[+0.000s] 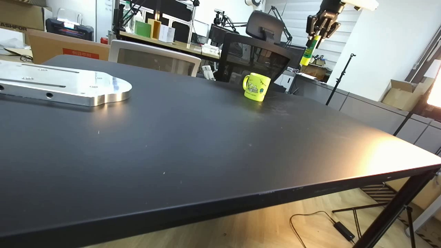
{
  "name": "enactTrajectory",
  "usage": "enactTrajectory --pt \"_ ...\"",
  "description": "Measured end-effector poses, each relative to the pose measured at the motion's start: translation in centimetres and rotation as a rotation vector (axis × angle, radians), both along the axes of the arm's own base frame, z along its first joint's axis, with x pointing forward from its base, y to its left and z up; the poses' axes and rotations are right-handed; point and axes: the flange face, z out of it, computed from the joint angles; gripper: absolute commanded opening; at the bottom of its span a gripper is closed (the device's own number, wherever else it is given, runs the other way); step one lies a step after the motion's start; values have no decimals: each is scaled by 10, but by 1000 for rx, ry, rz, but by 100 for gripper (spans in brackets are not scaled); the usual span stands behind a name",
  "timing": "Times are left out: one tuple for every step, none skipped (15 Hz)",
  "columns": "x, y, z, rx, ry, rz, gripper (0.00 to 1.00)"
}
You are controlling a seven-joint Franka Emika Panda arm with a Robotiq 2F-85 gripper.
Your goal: Put the yellow object in the yellow mug cup
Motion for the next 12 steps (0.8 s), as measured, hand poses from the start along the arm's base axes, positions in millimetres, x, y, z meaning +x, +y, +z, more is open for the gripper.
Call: enactTrajectory --pt "7 8 0 0 -5 12 9" --pt "13 15 1 0 -8 22 9" --pt "18 21 1 0 -14 32 9" --pt "23 27 0 1 -22 42 9" --pt "28 32 1 1 -29 54 9" --pt "33 37 1 3 -36 65 9" --pt "37 42 1 7 -43 76 9" --pt "41 47 1 11 -50 88 9" --pt "45 52 1 16 -53 100 9" --pt "47 57 0 23 -52 108 9" --pt "49 62 -2 35 -45 113 9" --pt "51 67 -4 45 -37 119 9"
